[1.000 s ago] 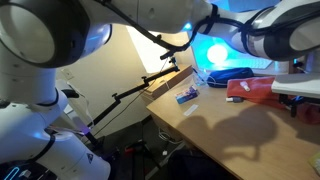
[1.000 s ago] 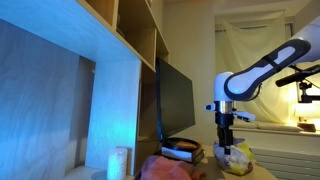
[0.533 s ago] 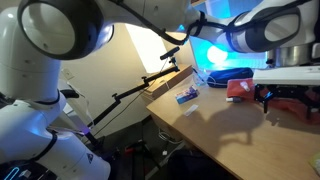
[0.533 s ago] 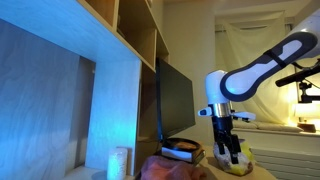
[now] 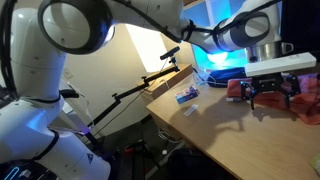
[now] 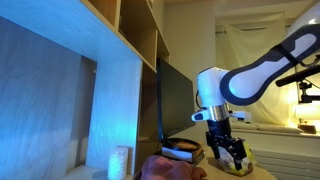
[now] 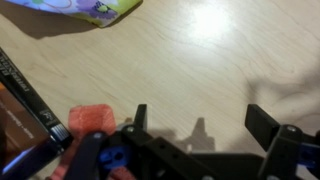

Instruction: Slide the bag to the right, move the two nail polish bottles on the table to the right, pull the peach towel forward and put the two nail polish bottles on the towel

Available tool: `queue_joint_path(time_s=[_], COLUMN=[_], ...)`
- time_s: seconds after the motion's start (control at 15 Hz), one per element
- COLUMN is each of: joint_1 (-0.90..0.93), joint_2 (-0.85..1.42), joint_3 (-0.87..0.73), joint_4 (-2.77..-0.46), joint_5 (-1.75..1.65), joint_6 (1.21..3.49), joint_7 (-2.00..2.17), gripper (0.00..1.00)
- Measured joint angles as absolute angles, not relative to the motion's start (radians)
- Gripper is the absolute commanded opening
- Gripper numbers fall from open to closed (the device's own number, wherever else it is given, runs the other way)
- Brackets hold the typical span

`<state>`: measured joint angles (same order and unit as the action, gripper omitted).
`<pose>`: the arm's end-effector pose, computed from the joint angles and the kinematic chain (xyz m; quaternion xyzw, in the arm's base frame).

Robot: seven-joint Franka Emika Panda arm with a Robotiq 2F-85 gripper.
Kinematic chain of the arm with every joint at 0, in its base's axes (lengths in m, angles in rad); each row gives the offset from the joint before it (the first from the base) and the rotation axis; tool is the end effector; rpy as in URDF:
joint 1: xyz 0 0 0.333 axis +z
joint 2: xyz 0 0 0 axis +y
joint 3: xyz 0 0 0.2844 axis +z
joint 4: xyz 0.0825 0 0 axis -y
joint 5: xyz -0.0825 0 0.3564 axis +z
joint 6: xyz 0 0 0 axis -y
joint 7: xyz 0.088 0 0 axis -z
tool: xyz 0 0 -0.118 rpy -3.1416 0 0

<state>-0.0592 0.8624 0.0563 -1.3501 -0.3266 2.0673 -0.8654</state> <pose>0.6761 -0.0286 0.1811 0.8641 0.4849 -0.1124 0.0749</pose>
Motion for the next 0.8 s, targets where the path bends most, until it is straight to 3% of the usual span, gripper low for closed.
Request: queue_joint_path(time_s=[0.4,0.8], joint_1=[-0.055,-0.055], joint_2=[0.783,0.783], joint_3=[0.056,0.054], joint_4=[-1.55,-1.563], joint_5=[-0.395,-0.394], joint_6=[2.325,2.339], joint_7=[-1.018,-1.019], gripper=[1.0,1.0])
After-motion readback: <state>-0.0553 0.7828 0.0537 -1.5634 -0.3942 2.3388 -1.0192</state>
